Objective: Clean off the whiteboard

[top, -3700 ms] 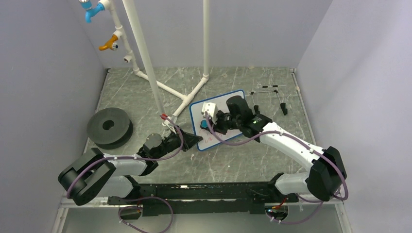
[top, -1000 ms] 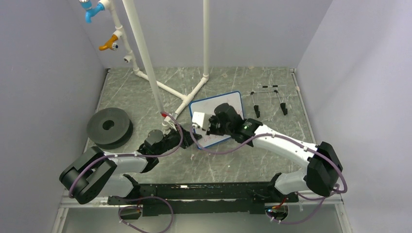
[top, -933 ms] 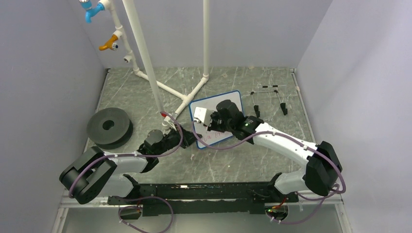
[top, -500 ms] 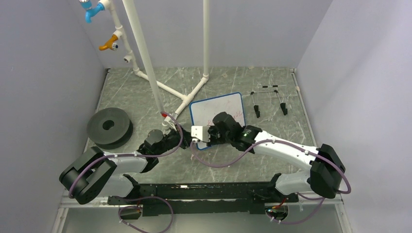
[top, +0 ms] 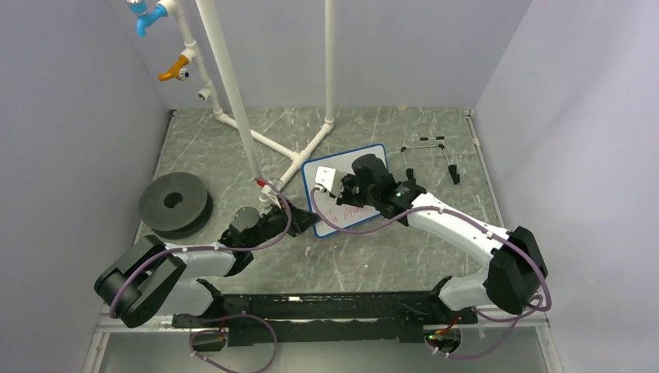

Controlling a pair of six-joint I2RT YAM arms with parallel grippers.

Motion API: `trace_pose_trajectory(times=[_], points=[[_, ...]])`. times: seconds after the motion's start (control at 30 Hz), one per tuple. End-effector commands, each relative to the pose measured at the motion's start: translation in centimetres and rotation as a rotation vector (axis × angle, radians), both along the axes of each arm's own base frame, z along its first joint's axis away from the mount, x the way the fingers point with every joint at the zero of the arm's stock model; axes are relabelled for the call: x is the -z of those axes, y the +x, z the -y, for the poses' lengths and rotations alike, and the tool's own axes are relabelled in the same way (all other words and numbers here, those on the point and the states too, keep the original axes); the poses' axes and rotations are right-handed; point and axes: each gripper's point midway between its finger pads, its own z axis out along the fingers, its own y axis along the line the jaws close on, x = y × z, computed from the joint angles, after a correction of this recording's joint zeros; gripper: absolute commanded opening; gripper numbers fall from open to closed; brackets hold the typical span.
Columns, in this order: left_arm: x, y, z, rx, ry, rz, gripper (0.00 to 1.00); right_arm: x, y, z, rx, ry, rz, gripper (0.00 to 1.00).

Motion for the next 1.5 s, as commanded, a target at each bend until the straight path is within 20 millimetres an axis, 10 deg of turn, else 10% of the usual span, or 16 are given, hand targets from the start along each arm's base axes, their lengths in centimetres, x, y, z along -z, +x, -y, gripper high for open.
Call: trace_pose_trajectory(times=[0.0, 0.3, 0.7, 1.07, 1.47], points=[[-9.4, -2.5, 0.9, 0.128, -0.214, 0.285, 0.0, -0.1, -0.3, -0.3, -0.025, 0.015, 0.005, 0.0], [-9.4, -2.3, 0.9, 0.124, -0.214, 0.288, 0.0, 4.2, -8.1, -1.1, -0.304, -0.123, -0.085, 0.0], [-9.3, -2.8, 1.0, 0.148, -0.221, 0.291, 0.0, -1.2, 1.6, 0.9, 0.055, 0.057, -0.03, 0.0], [-9.4, -2.9, 0.9, 0.143, -0.215, 0.305, 0.0, 4.4, -7.7, 0.0, -0.282, -0.104, -0.142, 0.0], [-9.1, -3.1, 0.9, 0.161, -0.216, 0.299, 0.0, -1.4, 2.0, 2.2, 0.071, 0.061, -0.028, 0.0]])
